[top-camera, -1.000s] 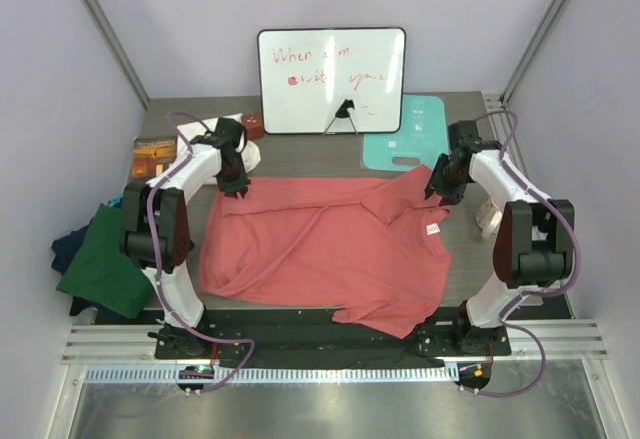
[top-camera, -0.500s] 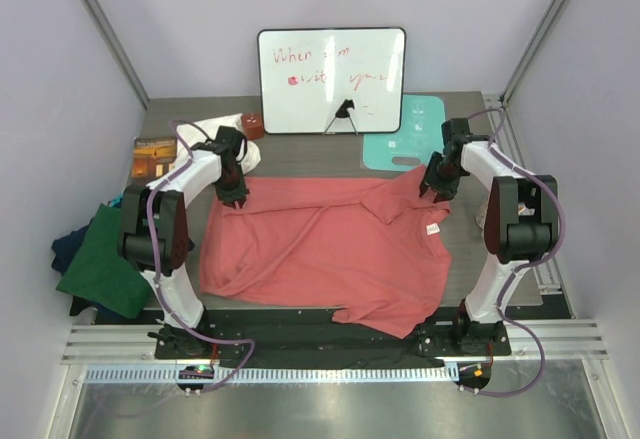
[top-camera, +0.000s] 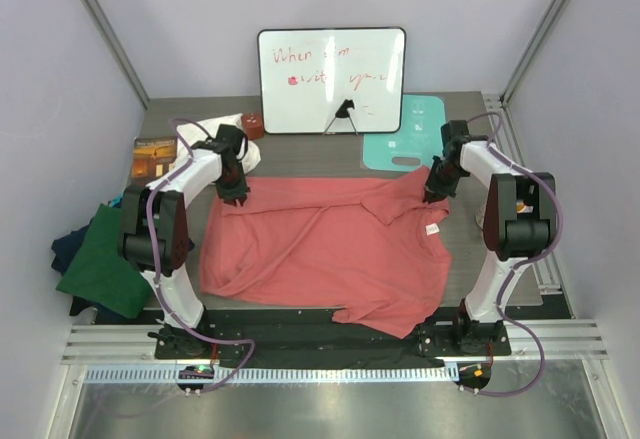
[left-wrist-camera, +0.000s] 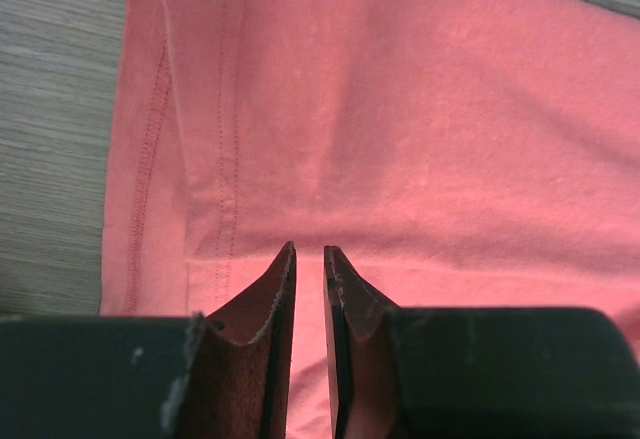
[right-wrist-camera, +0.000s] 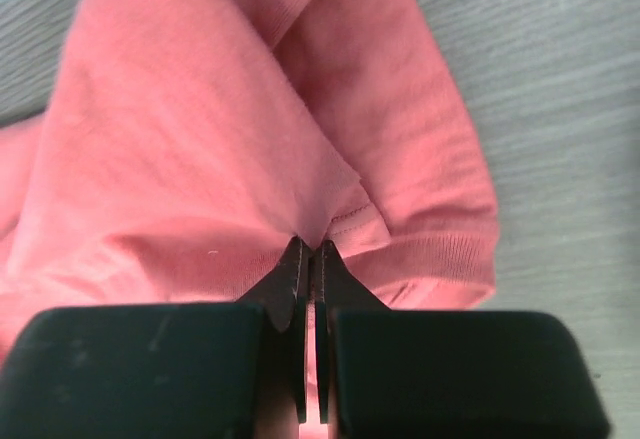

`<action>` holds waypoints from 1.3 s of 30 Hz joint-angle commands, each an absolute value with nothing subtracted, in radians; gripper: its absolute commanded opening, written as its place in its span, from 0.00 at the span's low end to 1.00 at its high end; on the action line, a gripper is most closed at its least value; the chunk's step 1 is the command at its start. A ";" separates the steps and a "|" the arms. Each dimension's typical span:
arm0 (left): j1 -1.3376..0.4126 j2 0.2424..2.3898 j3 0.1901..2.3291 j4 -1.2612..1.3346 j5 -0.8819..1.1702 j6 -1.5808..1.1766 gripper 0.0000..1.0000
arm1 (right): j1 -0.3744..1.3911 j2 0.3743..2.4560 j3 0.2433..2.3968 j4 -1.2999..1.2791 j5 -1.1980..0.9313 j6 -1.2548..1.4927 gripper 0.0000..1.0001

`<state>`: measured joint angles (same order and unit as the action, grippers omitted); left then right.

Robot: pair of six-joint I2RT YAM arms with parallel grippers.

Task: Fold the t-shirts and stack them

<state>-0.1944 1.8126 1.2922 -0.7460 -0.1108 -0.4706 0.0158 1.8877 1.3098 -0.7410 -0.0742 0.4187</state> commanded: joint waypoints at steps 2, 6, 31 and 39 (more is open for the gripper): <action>-0.218 1.828 1.344 -0.739 -0.098 -0.480 0.17 | 0.015 1.763 1.347 -0.810 -0.107 0.431 0.11; -0.233 1.847 1.353 -0.736 -0.098 -0.488 0.17 | 0.017 1.712 1.362 -0.845 -0.107 0.422 0.14; -0.253 1.855 1.364 -0.736 -0.110 -0.494 0.16 | 0.018 1.657 1.170 -0.953 -0.178 0.400 0.29; -0.255 1.844 1.353 -0.736 -0.115 -0.491 0.17 | 0.018 1.618 1.348 -0.950 -0.114 0.402 0.36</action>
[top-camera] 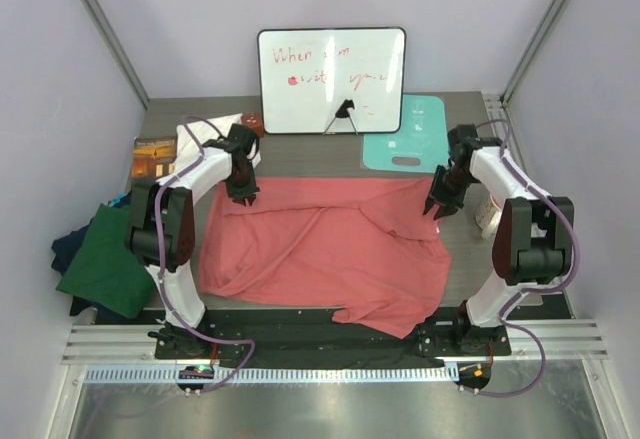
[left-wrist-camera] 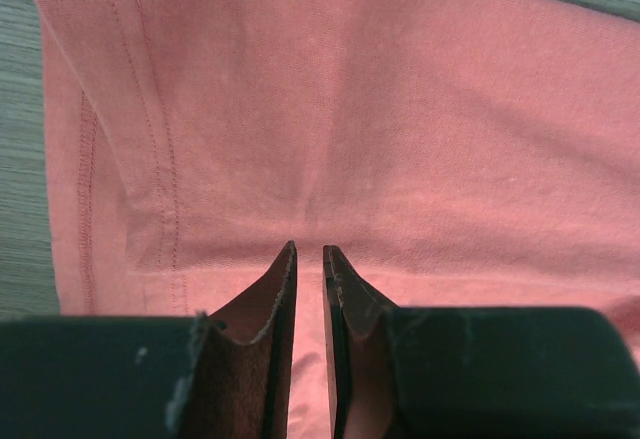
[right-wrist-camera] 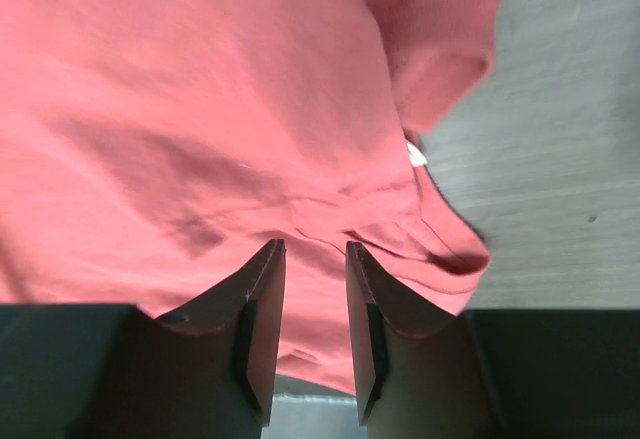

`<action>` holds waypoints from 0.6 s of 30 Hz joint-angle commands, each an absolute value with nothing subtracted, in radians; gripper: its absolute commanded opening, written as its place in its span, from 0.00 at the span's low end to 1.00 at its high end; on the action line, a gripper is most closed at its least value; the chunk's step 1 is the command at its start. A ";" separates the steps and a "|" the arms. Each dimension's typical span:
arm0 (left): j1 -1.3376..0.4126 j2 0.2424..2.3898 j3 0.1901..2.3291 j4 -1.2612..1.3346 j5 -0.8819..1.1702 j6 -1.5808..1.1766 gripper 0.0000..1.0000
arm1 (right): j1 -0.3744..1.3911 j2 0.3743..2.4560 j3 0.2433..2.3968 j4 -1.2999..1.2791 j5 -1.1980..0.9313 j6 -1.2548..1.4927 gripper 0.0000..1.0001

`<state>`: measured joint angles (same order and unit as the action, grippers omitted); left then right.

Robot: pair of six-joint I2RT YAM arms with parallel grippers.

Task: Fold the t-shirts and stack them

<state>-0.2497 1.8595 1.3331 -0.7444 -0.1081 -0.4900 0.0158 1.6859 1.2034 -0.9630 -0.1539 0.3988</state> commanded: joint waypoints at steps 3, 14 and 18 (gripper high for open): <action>-0.255 1.838 1.353 -0.736 -0.115 -0.488 0.17 | 0.017 1.666 1.437 -0.924 -0.106 0.408 0.38; -0.255 1.818 1.351 -0.739 -0.115 -0.482 0.18 | 0.021 1.858 1.549 -0.870 -0.183 0.417 0.40; -0.255 1.828 1.348 -0.727 -0.104 -0.480 0.18 | 0.021 1.887 1.503 -0.804 -0.152 0.422 0.39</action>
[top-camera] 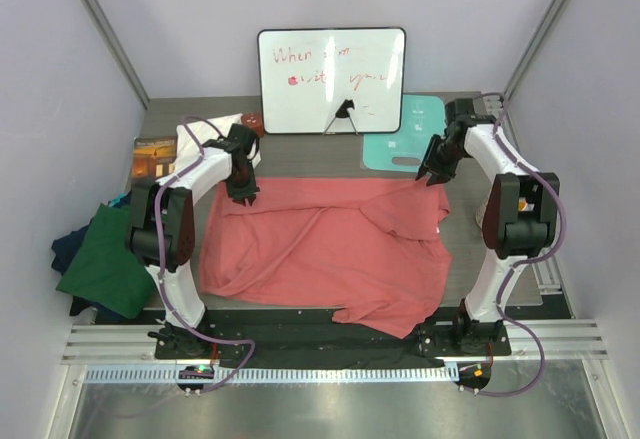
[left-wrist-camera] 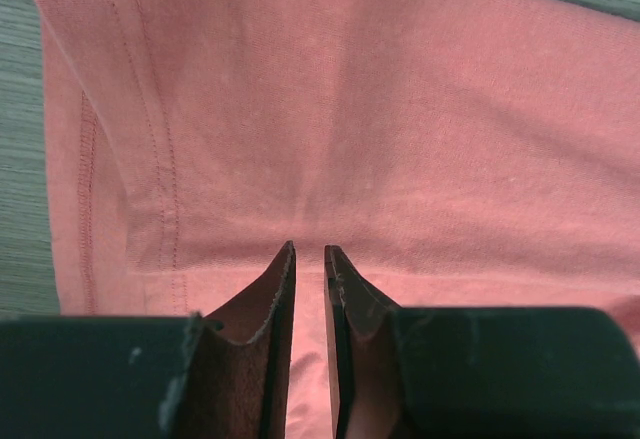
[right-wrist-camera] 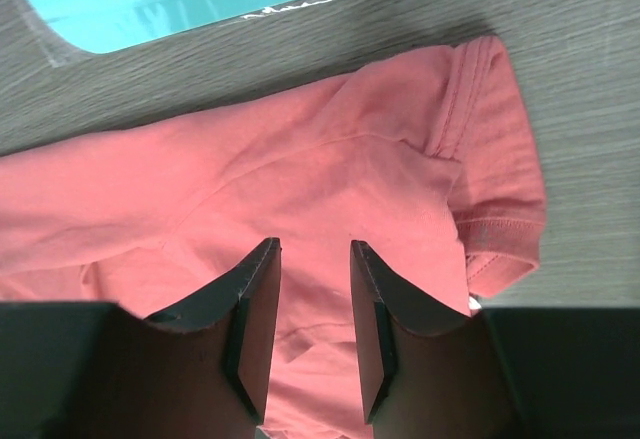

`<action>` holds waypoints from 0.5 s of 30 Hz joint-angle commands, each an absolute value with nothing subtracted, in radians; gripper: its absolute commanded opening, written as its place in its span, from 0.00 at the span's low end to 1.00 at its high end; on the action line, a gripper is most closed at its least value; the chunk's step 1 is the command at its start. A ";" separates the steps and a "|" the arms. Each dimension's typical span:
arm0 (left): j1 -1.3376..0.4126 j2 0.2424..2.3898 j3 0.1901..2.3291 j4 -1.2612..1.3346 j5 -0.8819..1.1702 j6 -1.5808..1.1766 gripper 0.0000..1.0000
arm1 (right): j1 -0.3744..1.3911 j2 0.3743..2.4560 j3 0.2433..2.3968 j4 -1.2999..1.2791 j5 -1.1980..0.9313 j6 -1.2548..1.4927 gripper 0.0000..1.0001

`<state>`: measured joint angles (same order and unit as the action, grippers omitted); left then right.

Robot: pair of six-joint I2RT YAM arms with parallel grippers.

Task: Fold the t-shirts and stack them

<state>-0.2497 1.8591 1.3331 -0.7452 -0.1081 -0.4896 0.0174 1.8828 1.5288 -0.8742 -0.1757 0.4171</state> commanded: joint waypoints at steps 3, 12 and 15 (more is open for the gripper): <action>-0.255 1.842 1.353 -0.706 -0.103 -0.472 0.19 | 0.021 1.899 1.465 -0.727 -0.129 0.437 0.39; -0.255 2.008 1.447 -0.736 -0.092 -0.453 0.09 | 0.018 2.045 1.480 -0.752 -0.043 0.442 0.35; -0.255 2.042 1.459 -0.736 -0.087 -0.456 0.01 | 0.017 2.066 1.482 -0.752 -0.031 0.449 0.32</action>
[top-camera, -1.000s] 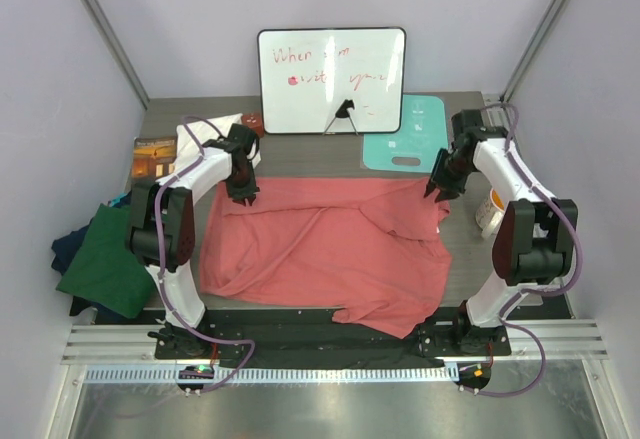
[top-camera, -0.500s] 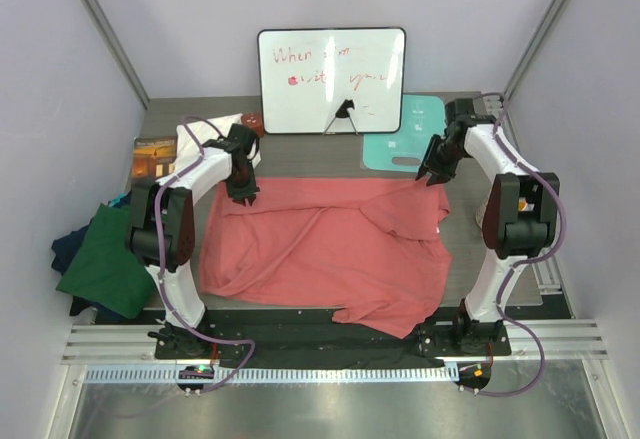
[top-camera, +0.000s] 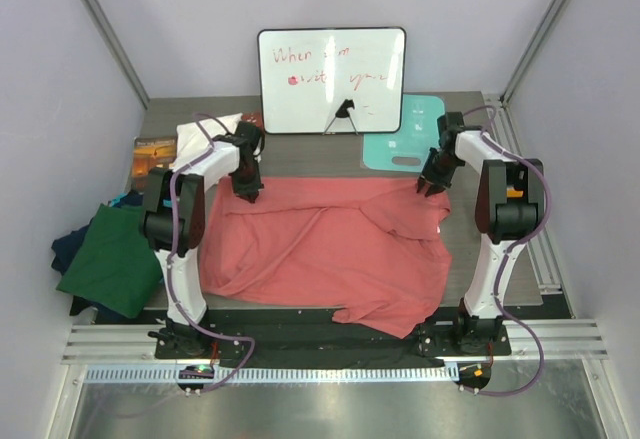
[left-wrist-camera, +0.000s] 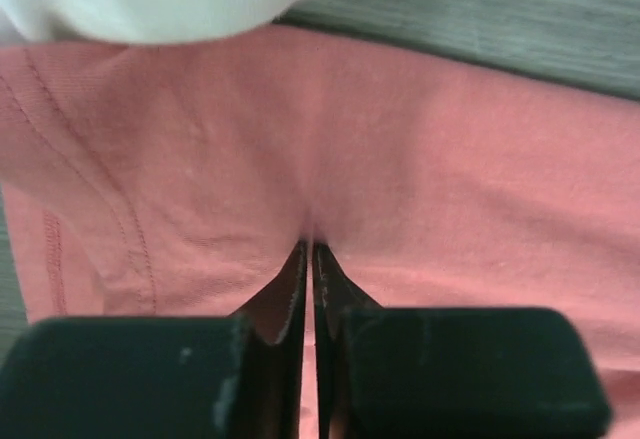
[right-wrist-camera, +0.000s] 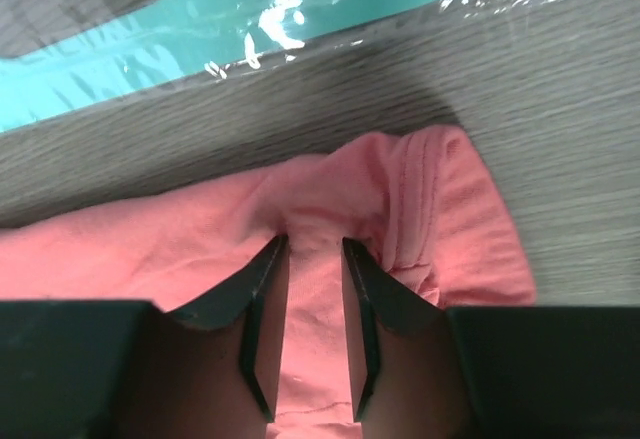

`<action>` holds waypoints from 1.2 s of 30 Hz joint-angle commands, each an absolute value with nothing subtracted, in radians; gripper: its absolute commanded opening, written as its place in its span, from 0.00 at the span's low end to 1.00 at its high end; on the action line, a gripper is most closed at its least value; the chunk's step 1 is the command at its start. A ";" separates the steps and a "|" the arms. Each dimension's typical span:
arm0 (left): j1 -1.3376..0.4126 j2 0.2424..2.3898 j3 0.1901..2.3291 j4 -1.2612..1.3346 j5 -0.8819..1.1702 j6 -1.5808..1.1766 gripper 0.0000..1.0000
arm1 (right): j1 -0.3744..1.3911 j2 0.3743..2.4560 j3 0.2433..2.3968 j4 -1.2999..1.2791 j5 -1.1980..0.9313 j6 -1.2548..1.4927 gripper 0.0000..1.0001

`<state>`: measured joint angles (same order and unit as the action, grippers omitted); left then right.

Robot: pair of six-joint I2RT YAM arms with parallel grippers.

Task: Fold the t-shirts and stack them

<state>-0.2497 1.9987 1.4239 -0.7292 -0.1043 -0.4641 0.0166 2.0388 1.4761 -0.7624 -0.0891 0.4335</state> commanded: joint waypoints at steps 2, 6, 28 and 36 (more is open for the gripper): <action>-0.255 2.057 1.463 -0.736 -0.097 -0.456 0.00 | 0.014 2.075 1.491 -0.752 -0.011 0.454 0.30; -0.250 2.095 1.496 -0.758 -0.112 -0.460 0.00 | 0.012 2.094 1.538 -0.755 -0.005 0.460 0.24; -0.224 2.284 1.844 -0.871 -0.075 -0.463 0.06 | -0.038 2.284 1.947 -0.804 -0.092 0.468 0.29; -0.219 2.088 1.773 -0.796 -0.094 -0.479 0.35 | -0.034 1.910 1.761 -0.727 -0.198 0.460 0.41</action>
